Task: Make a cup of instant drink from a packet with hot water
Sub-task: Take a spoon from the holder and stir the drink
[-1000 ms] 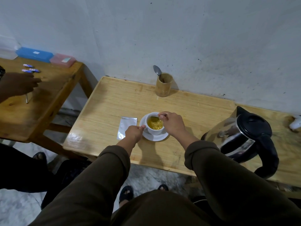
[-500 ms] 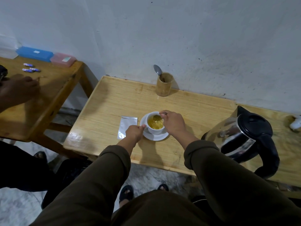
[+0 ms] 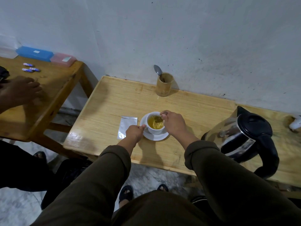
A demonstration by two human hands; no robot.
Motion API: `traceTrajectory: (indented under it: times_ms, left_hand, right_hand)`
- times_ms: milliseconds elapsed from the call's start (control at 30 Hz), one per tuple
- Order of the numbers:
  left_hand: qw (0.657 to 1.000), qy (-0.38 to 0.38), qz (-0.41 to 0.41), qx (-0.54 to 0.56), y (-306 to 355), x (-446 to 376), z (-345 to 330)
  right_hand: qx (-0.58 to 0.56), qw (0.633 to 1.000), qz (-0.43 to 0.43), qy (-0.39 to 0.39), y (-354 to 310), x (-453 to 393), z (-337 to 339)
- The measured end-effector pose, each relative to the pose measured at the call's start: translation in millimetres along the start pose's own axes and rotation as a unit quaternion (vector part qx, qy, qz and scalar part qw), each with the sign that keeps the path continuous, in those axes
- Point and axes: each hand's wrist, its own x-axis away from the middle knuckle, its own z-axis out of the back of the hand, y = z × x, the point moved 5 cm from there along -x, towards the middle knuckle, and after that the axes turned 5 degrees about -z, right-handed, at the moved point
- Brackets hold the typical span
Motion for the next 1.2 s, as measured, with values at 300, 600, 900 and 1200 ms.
traceTrajectory:
  times_ms: [300, 600, 900, 1200]
  left_hand:
    - [1.000, -0.002, -0.001, 0.005, -1.0, -0.9, -0.2]
    - [1.000, -0.007, 0.006, 0.015, -1.7, -0.5, -0.1]
    - [1.000, -0.007, 0.008, 0.007, -0.2, -0.2, 0.6]
    - [1.000, -0.005, 0.006, -0.005, 0.1, -1.0, 0.3]
  right_hand:
    - [-0.050, 0.997, -0.004, -0.063, -4.1, -0.5, -3.5]
    - [-0.010, 0.999, -0.009, -0.030, -4.0, -3.1, 1.1]
    - [-0.047, 0.995, -0.017, -0.089, -5.4, -5.3, 0.3]
    - [-0.010, 0.999, -0.003, -0.045, -6.1, -3.3, 4.8]
